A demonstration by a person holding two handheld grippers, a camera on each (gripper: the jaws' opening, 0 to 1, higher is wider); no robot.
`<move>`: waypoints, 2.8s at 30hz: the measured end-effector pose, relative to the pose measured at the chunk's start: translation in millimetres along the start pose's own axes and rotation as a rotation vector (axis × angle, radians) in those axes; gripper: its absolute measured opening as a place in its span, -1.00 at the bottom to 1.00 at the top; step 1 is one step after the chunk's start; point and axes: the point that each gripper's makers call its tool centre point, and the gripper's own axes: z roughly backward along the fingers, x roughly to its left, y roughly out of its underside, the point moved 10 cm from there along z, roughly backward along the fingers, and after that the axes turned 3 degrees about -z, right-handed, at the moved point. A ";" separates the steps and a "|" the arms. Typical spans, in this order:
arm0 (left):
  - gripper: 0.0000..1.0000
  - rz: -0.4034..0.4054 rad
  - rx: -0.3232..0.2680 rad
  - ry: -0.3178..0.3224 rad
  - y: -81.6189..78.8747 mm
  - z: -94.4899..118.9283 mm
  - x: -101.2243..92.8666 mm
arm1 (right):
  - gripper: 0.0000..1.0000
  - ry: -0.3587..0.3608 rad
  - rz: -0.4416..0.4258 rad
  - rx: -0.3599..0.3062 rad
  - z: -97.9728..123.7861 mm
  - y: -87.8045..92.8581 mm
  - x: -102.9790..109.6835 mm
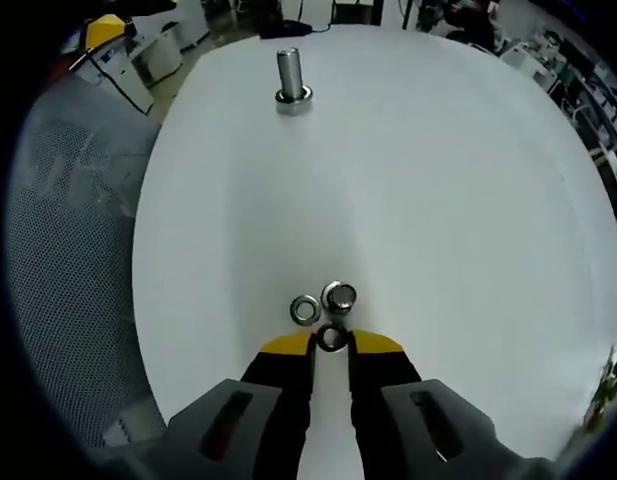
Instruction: Place the washer onto the threaded stud by aligning its center hole with the stud, sliding it down to the base, and recovering from edge contact or off-axis alignment until the washer reaches the visible bottom stop.
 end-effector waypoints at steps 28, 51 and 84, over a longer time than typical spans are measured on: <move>-0.31 0.020 -0.019 -0.005 -1.6 2.0 1.2 | -0.73 0.026 -0.077 -0.005 6.0 19.3 4.9; -0.31 0.016 -0.049 0.025 -3.8 3.6 -2.1 | -0.74 0.091 -0.133 -0.099 49.7 -5.0 0.9; -0.31 0.024 -0.053 0.018 -3.7 4.1 -0.5 | -0.73 0.065 0.057 -0.095 64.2 -37.0 5.6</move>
